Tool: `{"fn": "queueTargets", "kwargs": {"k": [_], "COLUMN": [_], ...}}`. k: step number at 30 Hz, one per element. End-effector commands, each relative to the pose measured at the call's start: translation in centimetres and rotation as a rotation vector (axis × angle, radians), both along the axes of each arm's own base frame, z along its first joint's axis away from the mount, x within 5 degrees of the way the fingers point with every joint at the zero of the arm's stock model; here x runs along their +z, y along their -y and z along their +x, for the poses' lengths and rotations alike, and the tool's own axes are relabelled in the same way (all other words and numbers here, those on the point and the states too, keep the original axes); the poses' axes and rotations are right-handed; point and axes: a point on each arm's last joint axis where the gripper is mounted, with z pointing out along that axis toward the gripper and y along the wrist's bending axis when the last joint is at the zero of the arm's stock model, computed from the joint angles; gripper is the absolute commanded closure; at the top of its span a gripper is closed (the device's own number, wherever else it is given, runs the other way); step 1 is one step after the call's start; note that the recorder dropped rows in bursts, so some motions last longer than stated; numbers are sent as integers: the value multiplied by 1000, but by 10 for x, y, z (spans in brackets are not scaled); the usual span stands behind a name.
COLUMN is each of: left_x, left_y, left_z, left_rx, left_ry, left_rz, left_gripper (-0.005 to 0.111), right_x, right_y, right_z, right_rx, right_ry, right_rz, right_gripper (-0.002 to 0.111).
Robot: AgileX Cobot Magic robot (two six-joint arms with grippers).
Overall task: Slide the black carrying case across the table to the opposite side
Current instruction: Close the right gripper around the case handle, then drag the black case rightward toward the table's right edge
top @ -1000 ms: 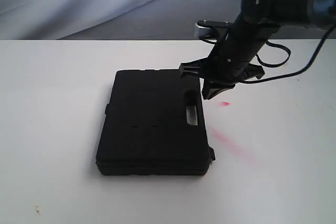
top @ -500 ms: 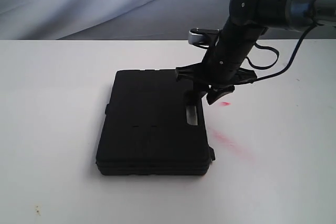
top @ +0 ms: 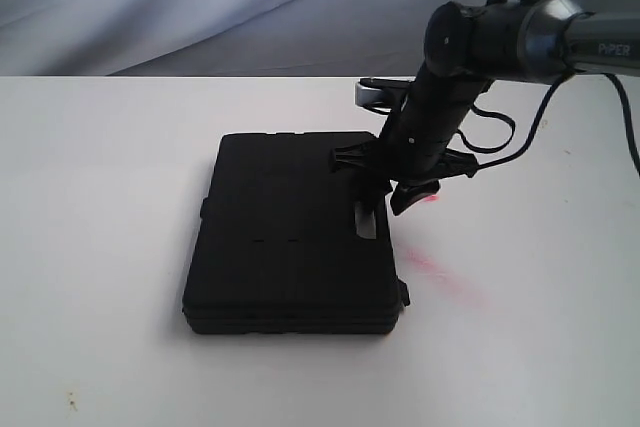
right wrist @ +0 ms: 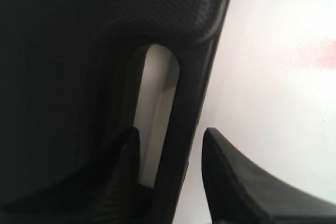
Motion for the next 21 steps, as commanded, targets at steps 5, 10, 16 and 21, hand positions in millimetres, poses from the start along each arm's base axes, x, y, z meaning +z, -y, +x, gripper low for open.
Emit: {"fn": "queueTargets", "kwargs": {"k": [5,10,16,21], "left_x": [-1,-1,-1,-1], "left_y": [0,0,0,0], "left_z": [0,0,0,0], "left_rx": [3,3,3,3], "left_ry": [-2,-2,-2,-2], "left_rz": [-1,-1,-1,-1], "left_gripper": [107,107,107,107], "right_x": [-13,-13,-13,-13], "right_y": [-2,-3,-2,-2], "right_z": [3,3,4,3], "right_rx": [-14,-22,-20,-20], "right_ry": [-3,-1,2,0], "right_rz": [-8,-4,-7,-8], "right_gripper": [71,75,83,84]}}
